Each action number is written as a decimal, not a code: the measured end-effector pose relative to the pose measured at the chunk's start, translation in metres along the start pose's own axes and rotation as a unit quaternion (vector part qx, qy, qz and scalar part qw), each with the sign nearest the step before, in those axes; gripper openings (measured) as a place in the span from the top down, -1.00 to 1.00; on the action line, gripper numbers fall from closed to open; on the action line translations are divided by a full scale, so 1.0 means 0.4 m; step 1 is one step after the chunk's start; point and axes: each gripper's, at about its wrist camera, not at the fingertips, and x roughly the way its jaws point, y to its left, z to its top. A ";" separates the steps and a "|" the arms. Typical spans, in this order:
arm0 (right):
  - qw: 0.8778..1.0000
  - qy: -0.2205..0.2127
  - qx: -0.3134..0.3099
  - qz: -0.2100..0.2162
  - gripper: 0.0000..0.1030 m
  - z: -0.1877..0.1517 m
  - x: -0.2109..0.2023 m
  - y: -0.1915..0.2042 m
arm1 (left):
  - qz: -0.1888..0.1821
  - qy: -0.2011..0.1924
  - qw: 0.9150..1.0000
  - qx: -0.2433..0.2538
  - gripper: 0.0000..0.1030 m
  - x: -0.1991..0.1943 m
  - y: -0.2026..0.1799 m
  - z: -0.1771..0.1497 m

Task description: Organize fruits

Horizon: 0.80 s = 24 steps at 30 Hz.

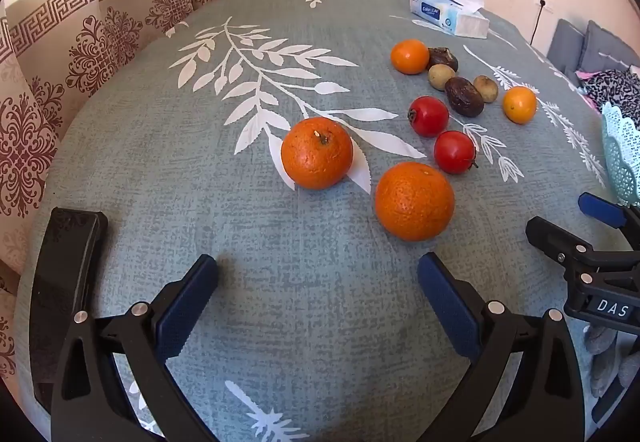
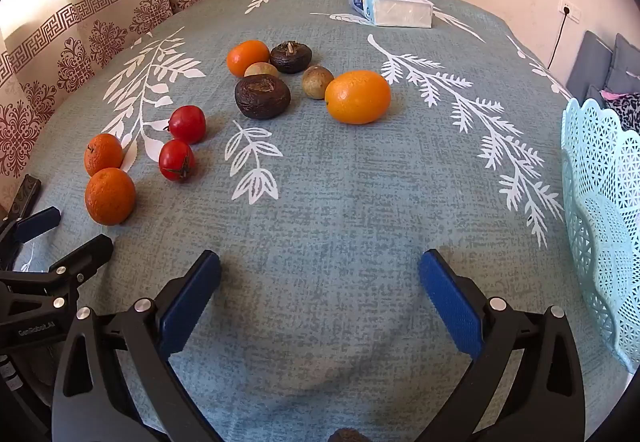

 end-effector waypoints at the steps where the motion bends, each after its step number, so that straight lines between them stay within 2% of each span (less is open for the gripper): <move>1: 1.000 0.000 0.000 0.000 -0.96 0.000 0.000 0.000 | 0.000 0.000 1.000 0.000 -0.91 0.000 0.000 0.000; 17: 1.000 0.001 0.001 0.002 -0.96 0.004 0.002 -0.001 | -0.002 0.004 1.000 -0.001 -0.91 0.002 0.011 0.004; 24: 1.000 0.002 0.002 0.002 -0.96 0.004 0.002 0.000 | -0.017 -0.004 1.000 -0.004 -0.91 -0.006 0.015 -0.006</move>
